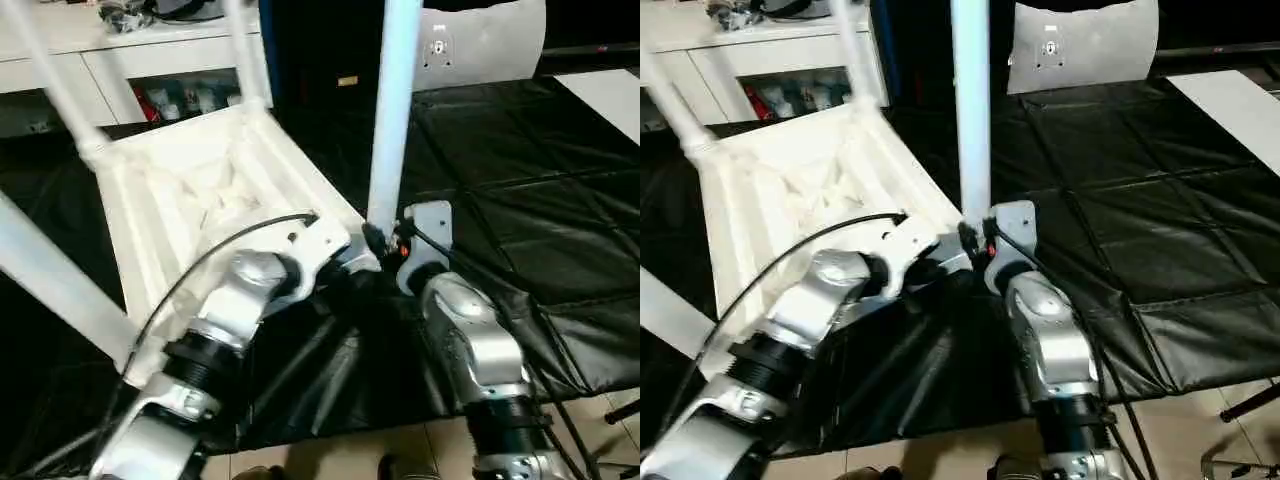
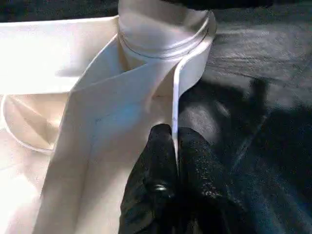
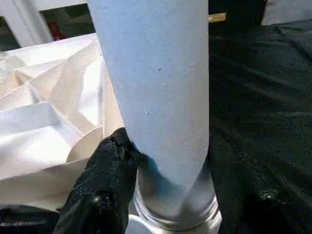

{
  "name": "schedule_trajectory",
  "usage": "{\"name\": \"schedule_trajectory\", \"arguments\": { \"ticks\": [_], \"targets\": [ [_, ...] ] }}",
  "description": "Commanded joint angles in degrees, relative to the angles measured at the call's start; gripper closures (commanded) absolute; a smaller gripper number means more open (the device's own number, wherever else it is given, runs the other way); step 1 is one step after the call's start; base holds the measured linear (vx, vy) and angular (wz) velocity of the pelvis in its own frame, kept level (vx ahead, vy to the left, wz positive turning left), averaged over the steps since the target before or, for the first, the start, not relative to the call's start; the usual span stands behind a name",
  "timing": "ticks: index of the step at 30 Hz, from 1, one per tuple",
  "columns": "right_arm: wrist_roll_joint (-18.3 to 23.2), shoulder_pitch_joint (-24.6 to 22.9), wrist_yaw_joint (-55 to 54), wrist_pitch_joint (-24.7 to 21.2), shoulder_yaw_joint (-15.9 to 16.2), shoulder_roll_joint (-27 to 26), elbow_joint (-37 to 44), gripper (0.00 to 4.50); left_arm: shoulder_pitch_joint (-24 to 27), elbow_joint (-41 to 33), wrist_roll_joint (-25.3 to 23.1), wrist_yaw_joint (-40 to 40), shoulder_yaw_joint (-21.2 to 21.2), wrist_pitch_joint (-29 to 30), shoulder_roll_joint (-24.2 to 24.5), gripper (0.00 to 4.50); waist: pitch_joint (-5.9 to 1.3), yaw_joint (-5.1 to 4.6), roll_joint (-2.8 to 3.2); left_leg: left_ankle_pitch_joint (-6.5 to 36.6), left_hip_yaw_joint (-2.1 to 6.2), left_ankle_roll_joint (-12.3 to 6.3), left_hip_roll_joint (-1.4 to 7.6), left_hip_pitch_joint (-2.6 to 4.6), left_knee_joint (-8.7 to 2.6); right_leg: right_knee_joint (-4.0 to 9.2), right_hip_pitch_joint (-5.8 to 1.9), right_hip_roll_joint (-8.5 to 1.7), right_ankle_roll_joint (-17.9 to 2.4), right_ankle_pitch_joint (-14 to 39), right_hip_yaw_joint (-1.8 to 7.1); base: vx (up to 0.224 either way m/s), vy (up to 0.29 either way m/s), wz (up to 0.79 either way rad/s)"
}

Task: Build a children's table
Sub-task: Rotate leg to tighten

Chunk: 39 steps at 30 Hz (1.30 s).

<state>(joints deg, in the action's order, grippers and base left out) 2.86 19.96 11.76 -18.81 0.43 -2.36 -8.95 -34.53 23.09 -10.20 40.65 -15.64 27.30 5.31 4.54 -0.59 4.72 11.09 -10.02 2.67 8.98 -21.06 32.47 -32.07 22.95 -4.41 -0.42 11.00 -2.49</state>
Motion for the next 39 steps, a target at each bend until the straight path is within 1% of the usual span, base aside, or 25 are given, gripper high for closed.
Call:
{"name": "schedule_trajectory", "arguments": {
  "ticks": [1, 2, 3, 7, 8, 9, 10, 11, 12, 14, 16, 17, 18, 19, 20, 21, 23, 25, 26, 27, 30, 31, 32, 35, 39],
  "targets": [
    [3.04, -0.82, 4.25, -1.09, 6.15, -4.2, -1.97, 1.87, -0.8, -1.17, 1.32, -1.57, -2.44, -0.97, -4.05, 4.5, -2.15, 0.3, -0.65, 18.74, 1.82, -2.18, 3.5, 0.17, -5.02, 4.56, -1.71, -3.96, -8.8, 21.05, 2.28, 0.0, 0.0, 0.0],
    [3.93, -1.99, 5.78, 0.54, 4.59, -3.16, -0.59, 1.85, -0.19, -1.86, 1.47, 0.12, -2.51, -2.08, -2.63, 4.5, -2.34, 0.32, -0.49, 17.28, 1.71, -2.65, 3.52, 0.12, -4.88, 4.31, -1.89, -3.97, -9.58, 18.34, 2.32, 0.0, 0.0, 0.0],
    [3.96, -2.06, 5.88, 0.61, 4.54, -3.05, -0.52, 1.64, -0.15, -1.89, 1.48, 0.26, -2.53, -2.17, -2.52, 4.5, -2.44, 0.46, -0.55, 16.45, 1.58, -3.24, 3.6, 0.07, -4.77, 4.16, -1.99, -3.92, -10.29, 16.17, 2.32, 0.0, 0.0, 0.0],
    [4.79, -3.45, 9.92, 3.53, 2.26, 1.79, 0.6, 1.35, 1.6, -3.49, 2.35, 4.5, -2.82, -4.02, 0.81, 4.5, -2.84, 0.8, -0.56, 13.38, 1.43, -4.95, 3.48, -0.18, -4.33, 3.73, -2.46, -4.04, -11.52, 12.53, 2.2, 0.0, 0.0, 0.0],
    [6.36, -3.86, 15.26, 4.44, 1.72, 5.4, 1.2, 1.27, 2.44, -4.13, 2.7, 7.04, -3.21, -5.34, 2.91, 4.5, -3.0, 0.95, -0.45, 11.6, 1.28, -5.82, 3.51, -0.08, -4.05, 3.55, -2.42, -4.0, -12.4, 9.77, 2.2, 0.0, 0.0, 0.0],
    [7.45, -4.08, 18.48, 4.36, 1.41, 7.38, 1.7, 1.17, 2.81, -4.28, 2.96, 8.34, -3.26, -5.79, 3.98, 4.5, -3.15, 1.15, -0.5, 9.65, 1.31, -6.85, 3.48, -0.26, -3.79, 3.18, -2.86, -3.92, -13.06, 6.7, 2.05, 0.0, 0.0, 0.0],
    [7.8, -4.14, 19.54, 4.3, 1.34, 8.02, 1.88, 1.06, 2.88, -4.25, 3.02, 8.8, -3.3, -6.06, 4.33, 4.5, -3.19, 1.08, -0.48, 8.53, 1.22, -7.49, 3.5, -0.38, -3.65, 2.91, -2.94, -3.98, -13.71, 4.81, 2.07, 0.0, 0.0, 0.0],
    [9.57, -4.48, 25.0, 4.03, 0.96, 11.38, 2.8, 0.98, 3.21, -4.06, 3.44, 11.6, -3.58, -7.9, 6.23, 4.5, -3.47, 1.29, -0.3, 6.28, 1.18, -8.6, 3.42, -0.35, -3.23, 2.5, -3.06, -3.94, -14.9, 1.02, 1.91, 0.0, 0.0, 0.0],
    [9.57, -4.48, 25.0, 4.03, 0.96, 11.38, 2.8, 0.91, 3.21, -4.06, 3.44, 11.6, -3.58, -7.9, 6.23, 4.5, -3.65, 1.41, -0.42, 4.94, 1.24, -9.27, 3.48, -0.37, -3.08, 2.24, -3.28, -3.97, -15.3, -1.25, 1.88, 0.0, 0.0, 0.0],
    [10.8, -4.73, 28.79, 3.73, 0.91, 13.87, 3.29, 0.72, 3.41, -3.97, 3.86, 13.76, -3.67, -8.93, 7.52, 4.5, -3.98, 1.62, -0.4, -0.35, 1.22, -12.11, 3.49, -0.46, -2.37, 1.28, -3.26, -3.94, -17.02, -8.67, 1.59, 0.0, 0.0, 0.0],
    [13.08, -4.82, 39.02, 3.21, 1.96, 20.12, 3.88, 0.53, 3.47, -3.63, 5.7, 20.79, -4.33, -12.73, 11.1, 4.5, -4.14, 1.97, -0.41, -2.33, 1.28, -13.76, 3.55, -0.64, -1.95, 0.88, -3.18, -3.95, -17.5, -10.25, 1.38, 0.0, 0.0, 0.0],
    [13.21, -4.81, 39.51, 3.19, 2.01, 20.4, 3.9, 0.46, 3.47, -3.61, 5.81, 21.11, -4.36, -12.93, 11.26, 4.5, -3.94, 2.42, -0.54, -1.04, 1.25, -14.1, 3.53, -0.69, -1.89, 1.0, -3.18, -3.93, -17.25, -8.12, 1.29, 0.0, 0.0, 0.0],
    [13.89, -4.6, 42.18, 3.24, 2.42, 21.98, 3.77, 0.38, 3.45, -3.53, 6.47, 23.03, -4.57, -13.52, 12.15, 4.5, -3.71, 2.51, -0.47, 0.12, 1.07, -14.08, 3.65, -0.66, -1.97, 1.21, -2.87, -3.95, -17.25, -6.27, 1.36, 0.0, 0.0, 0.0],
    [14.56, -4.11, 45.17, 3.66, 2.83, 23.55, 3.34, 0.38, 3.4, -3.15, 6.98, 25.7, -5.14, -15.13, 13.43, 4.5, -3.55, 3.0, -0.43, 3.01, 1.07, -12.89, 3.89, -0.43, -2.22, 1.58, -2.84, -4.03, -16.86, -1.0, 1.22, 0.0, 0.0, 0.0],
    [14.78, -3.78, 46.96, 4.15, 3.11, 24.43, 3.02, 0.38, 3.42, -2.84, 7.26, 27.74, -5.63, -16.79, 14.34, 4.5, -3.3, 3.37, -0.21, 5.92, 0.92, -11.58, 4.12, -0.03, -2.46, 2.2, -2.45, -3.89, -16.28, 4.28, 1.11, 0.0, 0.0, 0.0],
    [15.01, -3.49, 48.54, 4.61, 3.33, 25.18, 2.69, 0.38, 3.44, -2.52, 7.51, 29.49, -6.08, -18.39, 15.15, 4.5, -3.07, 3.49, -0.08, 8.17, 0.79, -9.85, 4.37, 0.1, -2.75, 2.42, -2.26, -3.75, -15.68, 7.95, 1.06, 0.0, 0.0, 0.0],
    [15.6, -2.78, 52.01, 4.58, 3.85, 26.55, 1.98, 0.38, 3.25, -1.68, 7.86, 31.91, -6.58, -19.5, 16.31, 4.5, -3.09, 3.95, -0.2, 10.41, 0.73, -7.44, 4.55, 0.46, -3.01, 2.6, -2.17, -3.89, -15.1, 10.75, 1.26, 0.0, 0.0, 0.0],
    [16.29, -1.48, 56.54, 3.98, 4.72, 28.21, 0.64, 0.38, 3.09, -0.91, 9.43, 35.76, -6.41, -20.5, 17.34, 4.5, -3.33, 4.36, -0.42, 9.8, 0.67, -6.55, 4.52, 0.49, -3.05, 2.32, -2.28, -3.84, -15.13, 9.9, 1.28, 0.0, 0.0, 0.0],
    [16.42, -0.85, 58.36, 3.76, 5.28, 28.86, -0.05, 0.38, 3.12, -0.77, 10.28, 37.95, -6.42, -21.05, 17.84, 4.5, -3.27, 4.5, -0.21, 9.5, 0.71, -6.6, 4.5, 0.32, -3.08, 2.15, -2.33, -3.83, -15.25, 9.35, 1.23, 0.0, 0.0, 0.0],
    [16.46, -0.31, 59.83, 3.65, 5.88, 29.35, -0.65, 0.38, 3.15, -0.64, 10.83, 39.61, -6.52, -21.25, 18.27, 4.5, -3.45, 4.69, -0.36, 8.83, 0.69, -6.59, 4.56, 0.39, -2.98, 2.0, -2.29, -3.89, -15.36, 8.19, 1.3, 0.0, 0.0, 0.0],
    [16.7, 0.83, 62.79, 2.96, 7.28, 30.27, -1.73, 0.66, 2.98, 0.16, 10.95, 42.34, -7.5, -22.78, 19.45, 4.5, -3.71, 5.1, -0.38, 7.05, 0.71, -7.3, 4.36, 0.24, -2.63, 1.47, -2.39, -3.93, -16.18, 5.31, 1.22, 0.0, 0.0, 0.0],
    [16.95, 1.74, 64.88, 2.45, 8.07, 30.81, -2.72, 0.66, 2.63, 1.16, 10.72, 44.12, -8.23, -24.23, 20.07, 4.5, -3.77, 5.32, -0.72, 6.37, 0.6, -7.71, 4.47, 0.19, -2.58, 1.45, -2.46, -4.09, -16.16, 4.51, 1.33, 0.0, 0.0, 0.0],
    [16.83, 2.22, 65.87, 2.22, 8.56, 31.03, -3.29, 0.88, 2.37, 1.73, 10.52, 44.78, -8.48, -25.16, 20.26, 4.5, -3.85, 5.5, -0.52, 5.88, 0.71, -8.09, 4.45, 0.08, -2.51, 1.33, -2.51, -4.22, -16.24, 4.41, 1.28, 0.0, 0.0, 0.0],
    [16.32, 3.36, 68.18, 1.85, 10.09, 31.57, -4.63, 1.01, 1.64, 2.7, 9.84, 45.91, -9.33, -26.79, 20.59, 4.5, -3.79, 5.61, -0.66, 5.84, 0.74, -8.02, 4.48, -0.01, -2.46, 1.3, -2.51, -4.22, -16.07, 5.2, 1.23, 0.0, 0.0, 0.0],
    [15.52, 4.27, 70.06, 2.37, 11.44, 31.54, -6.13, 1.45, 1.05, 3.55, 9.39, 46.02, -9.81, -27.96, 20.25, 4.5, -3.78, 5.71, -0.76, 6.25, 0.7, -7.62, 4.4, -0.04, -2.39, 1.42, -2.5, -4.25, -15.9, 6.63, 1.25, 0.0, 0.0, 0.0]
  ]
}}
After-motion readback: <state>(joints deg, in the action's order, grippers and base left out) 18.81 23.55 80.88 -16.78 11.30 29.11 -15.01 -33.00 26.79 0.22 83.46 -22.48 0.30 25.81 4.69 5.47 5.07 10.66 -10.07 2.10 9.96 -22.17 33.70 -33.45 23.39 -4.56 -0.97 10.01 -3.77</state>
